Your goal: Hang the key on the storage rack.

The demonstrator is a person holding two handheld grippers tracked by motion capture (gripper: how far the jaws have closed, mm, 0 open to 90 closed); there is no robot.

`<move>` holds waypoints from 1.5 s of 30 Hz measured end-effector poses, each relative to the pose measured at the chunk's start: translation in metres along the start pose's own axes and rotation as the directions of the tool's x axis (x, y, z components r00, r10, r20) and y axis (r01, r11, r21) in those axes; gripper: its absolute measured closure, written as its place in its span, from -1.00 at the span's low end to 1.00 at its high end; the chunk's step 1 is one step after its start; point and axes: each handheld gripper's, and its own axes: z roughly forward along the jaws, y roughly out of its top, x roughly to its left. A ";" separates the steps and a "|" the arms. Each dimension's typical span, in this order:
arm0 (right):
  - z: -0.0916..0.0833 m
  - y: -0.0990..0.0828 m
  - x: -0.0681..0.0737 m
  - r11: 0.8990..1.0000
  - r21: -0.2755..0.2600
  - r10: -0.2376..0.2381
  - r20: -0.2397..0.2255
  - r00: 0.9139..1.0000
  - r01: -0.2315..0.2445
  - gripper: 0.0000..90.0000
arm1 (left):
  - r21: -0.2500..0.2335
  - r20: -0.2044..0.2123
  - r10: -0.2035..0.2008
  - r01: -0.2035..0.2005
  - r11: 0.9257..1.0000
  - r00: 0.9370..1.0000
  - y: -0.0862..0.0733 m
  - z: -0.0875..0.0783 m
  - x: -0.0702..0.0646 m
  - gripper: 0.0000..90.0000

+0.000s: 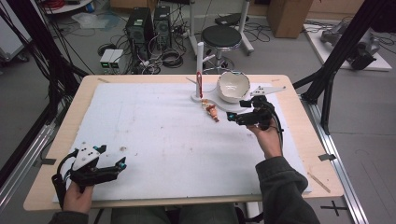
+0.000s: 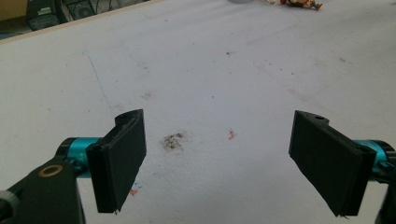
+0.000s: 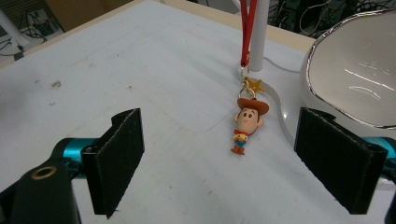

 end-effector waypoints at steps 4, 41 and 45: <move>-0.002 -0.003 0.000 1.000 -0.001 -0.006 0.004 1.000 0.006 -0.66 | 0.001 0.000 0.002 -0.002 1.000 1.000 0.000 0.000 0.000 -0.57; -0.026 -0.033 0.019 0.999 -0.017 -0.033 -0.005 0.999 0.032 -0.73 | 0.000 0.002 0.000 0.000 1.000 1.000 0.000 0.001 -0.001 -0.57; -0.026 -0.040 0.020 1.000 -0.002 -0.024 -0.006 1.000 0.024 -0.73 | 0.002 0.005 0.001 -0.002 1.000 1.000 0.000 0.001 0.000 -0.57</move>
